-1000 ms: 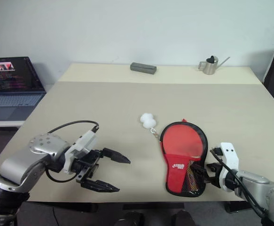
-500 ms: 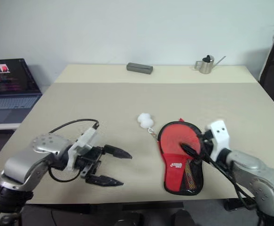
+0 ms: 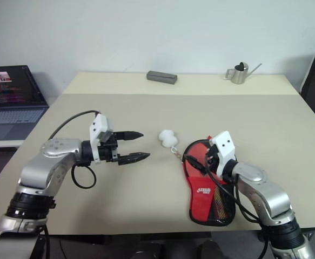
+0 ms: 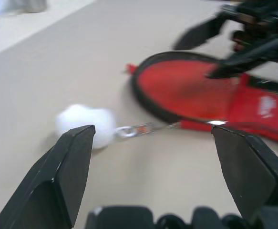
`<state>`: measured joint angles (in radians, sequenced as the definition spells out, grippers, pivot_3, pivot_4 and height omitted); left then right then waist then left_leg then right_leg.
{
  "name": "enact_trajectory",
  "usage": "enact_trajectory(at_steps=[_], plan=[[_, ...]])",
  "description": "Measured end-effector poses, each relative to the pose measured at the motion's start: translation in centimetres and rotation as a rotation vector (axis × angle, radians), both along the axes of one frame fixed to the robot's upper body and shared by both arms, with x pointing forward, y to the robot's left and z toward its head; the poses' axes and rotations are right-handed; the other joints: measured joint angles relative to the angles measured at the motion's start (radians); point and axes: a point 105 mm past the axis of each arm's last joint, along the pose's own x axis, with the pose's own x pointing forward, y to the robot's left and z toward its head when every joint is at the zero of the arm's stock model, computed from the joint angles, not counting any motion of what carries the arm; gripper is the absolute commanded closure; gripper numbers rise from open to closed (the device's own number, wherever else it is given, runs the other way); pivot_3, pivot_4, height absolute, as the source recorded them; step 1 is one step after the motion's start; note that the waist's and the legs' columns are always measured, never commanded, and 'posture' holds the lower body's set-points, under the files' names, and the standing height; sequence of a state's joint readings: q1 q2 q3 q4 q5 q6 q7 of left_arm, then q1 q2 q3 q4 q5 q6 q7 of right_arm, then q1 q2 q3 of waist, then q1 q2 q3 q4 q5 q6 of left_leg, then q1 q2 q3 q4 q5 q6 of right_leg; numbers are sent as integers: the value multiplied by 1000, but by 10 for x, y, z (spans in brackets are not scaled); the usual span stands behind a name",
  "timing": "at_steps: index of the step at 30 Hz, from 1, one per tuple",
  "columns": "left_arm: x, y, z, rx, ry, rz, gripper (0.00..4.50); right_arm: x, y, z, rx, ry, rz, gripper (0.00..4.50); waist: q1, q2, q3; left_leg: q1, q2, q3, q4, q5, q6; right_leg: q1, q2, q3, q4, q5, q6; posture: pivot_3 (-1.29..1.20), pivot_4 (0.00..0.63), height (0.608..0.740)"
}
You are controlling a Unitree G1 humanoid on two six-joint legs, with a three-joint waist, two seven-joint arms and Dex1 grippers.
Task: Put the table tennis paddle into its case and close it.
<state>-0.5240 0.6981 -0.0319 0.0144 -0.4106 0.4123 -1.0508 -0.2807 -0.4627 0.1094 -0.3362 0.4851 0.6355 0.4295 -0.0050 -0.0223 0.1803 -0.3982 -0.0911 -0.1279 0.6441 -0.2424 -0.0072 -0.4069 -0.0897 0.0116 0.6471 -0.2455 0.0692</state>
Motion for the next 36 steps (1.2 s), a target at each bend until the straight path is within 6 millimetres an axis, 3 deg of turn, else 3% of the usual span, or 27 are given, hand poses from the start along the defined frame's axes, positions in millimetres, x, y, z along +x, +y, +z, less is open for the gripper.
enact_trajectory(at_steps=[6,13,18,26,36], plan=[[13,4,-4,4,-9,71,231,-1,-18,-41,-43,79,-50,60,0,0,0,0,0,0,0,-1,2,0,0,0,1,0,0,0,150,740],[37,10,-16,48,-13,196,231,-1,-16,-48,-84,13,-60,60,-2,-1,-1,3,0,0,0,-1,2,2,1,0,2,1,0,0,150,740],[55,-5,-29,35,12,213,231,2,-6,-47,-9,23,-102,60,-2,-1,-1,3,0,0,1,0,1,2,1,0,2,3,0,0,150,740],[93,-24,-24,28,-54,263,231,8,0,-47,0,23,-127,60,-8,-3,-2,4,0,0,1,1,-1,2,2,1,2,5,0,0,150,740],[102,-42,-41,50,11,219,231,10,2,-47,5,20,-141,60,-24,-3,-2,4,-1,0,1,1,-1,2,2,1,3,6,1,0,150,740]])
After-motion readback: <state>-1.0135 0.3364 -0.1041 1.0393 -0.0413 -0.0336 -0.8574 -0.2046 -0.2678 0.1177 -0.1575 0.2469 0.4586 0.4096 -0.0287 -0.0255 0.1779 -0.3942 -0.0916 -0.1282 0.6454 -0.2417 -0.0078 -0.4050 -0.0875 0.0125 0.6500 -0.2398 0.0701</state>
